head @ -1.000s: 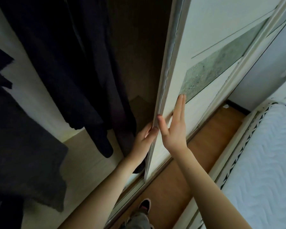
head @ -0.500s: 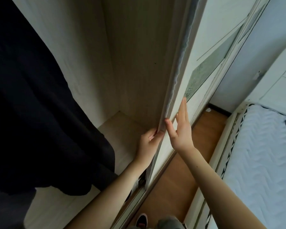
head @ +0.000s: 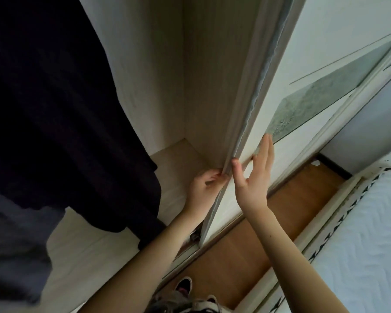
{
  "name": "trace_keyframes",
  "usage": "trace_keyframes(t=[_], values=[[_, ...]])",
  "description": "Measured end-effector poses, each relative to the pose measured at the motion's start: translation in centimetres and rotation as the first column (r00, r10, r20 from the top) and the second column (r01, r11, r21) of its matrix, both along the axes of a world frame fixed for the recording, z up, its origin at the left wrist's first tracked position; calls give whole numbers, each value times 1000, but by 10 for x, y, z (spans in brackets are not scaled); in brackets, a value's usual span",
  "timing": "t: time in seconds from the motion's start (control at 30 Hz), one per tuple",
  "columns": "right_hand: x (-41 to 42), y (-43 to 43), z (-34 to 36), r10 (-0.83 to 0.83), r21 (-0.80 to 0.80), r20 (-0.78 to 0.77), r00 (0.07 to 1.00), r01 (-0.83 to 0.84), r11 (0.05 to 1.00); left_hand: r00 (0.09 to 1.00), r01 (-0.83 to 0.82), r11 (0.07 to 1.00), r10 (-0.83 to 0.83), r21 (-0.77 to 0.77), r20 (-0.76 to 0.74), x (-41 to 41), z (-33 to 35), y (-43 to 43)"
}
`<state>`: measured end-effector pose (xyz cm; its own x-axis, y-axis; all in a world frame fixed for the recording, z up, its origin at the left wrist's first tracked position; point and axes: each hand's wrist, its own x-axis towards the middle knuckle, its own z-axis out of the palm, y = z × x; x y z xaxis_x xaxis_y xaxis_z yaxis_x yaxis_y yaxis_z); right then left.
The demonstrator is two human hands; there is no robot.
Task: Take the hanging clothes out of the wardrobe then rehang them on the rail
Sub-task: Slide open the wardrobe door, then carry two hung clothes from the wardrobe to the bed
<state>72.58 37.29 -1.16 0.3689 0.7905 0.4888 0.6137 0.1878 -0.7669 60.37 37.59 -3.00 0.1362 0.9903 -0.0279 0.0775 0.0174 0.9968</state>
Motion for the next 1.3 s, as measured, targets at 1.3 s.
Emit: trace_keyframes(t=[1.3], values=[[-496, -9, 354, 914, 401, -357, 194, -852, 337, 141, -470, 250, 968, 847, -207, -444, 396, -144]])
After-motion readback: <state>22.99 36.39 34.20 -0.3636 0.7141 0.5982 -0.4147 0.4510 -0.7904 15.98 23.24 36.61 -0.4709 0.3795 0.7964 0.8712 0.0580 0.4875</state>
